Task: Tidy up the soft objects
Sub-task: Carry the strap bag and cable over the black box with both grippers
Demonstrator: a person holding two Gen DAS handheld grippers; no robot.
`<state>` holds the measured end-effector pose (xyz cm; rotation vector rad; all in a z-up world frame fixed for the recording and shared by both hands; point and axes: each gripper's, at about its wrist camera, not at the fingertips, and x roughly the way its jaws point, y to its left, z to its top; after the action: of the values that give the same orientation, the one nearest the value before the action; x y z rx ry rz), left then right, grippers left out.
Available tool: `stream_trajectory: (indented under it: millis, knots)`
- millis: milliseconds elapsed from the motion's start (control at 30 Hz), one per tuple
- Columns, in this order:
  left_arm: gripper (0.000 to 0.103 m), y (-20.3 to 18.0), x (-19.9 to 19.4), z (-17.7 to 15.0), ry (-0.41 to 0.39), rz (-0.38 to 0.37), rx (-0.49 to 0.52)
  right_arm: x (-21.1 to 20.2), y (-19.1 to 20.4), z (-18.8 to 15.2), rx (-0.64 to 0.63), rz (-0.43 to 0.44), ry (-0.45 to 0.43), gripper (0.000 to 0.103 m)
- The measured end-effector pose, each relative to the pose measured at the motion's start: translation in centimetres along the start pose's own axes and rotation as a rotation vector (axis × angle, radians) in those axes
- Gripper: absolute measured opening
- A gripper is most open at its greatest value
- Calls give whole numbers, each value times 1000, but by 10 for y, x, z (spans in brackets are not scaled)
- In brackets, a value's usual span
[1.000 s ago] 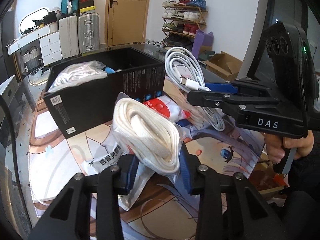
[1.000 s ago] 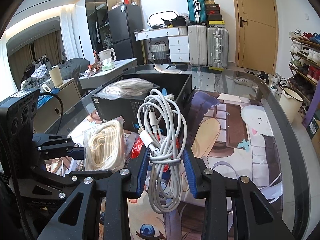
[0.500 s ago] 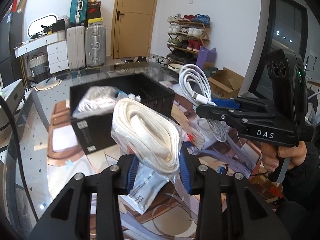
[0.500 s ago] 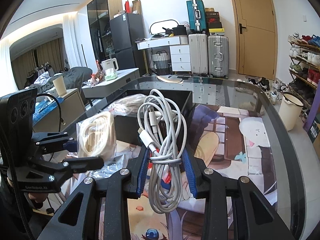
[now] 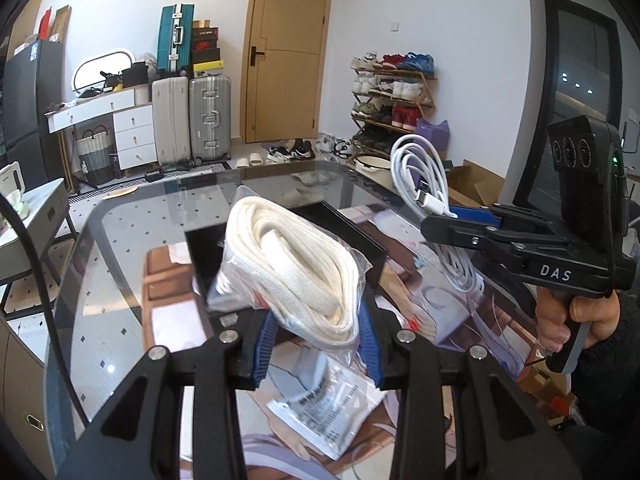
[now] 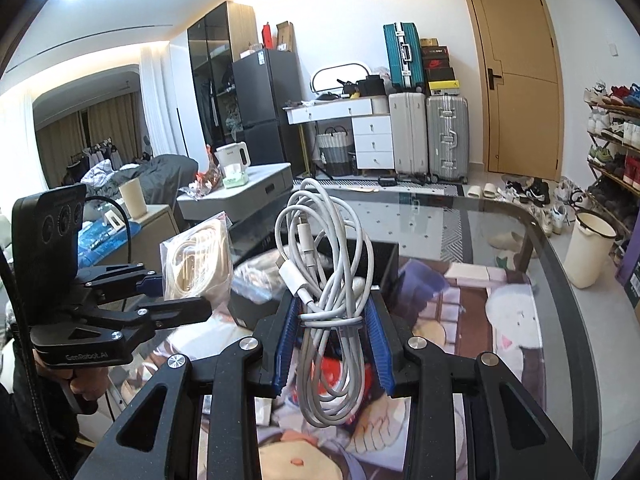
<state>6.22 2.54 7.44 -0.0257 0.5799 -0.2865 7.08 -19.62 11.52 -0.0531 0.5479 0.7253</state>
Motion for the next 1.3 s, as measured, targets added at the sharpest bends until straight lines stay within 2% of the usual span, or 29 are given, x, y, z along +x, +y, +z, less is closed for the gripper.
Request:
stream_trajectory:
  millis: [433,633,1300]
  knots:
    - [36,16,17,17,-13,34,-12,25,-2,35,42,56,-33,34]
    - [36,21,29,22,-2,47,-11,42,-7,43,64,74,-20,34]
    - [36,28,77,9,98,53,-16,86,-15,38,86,70,47,34]
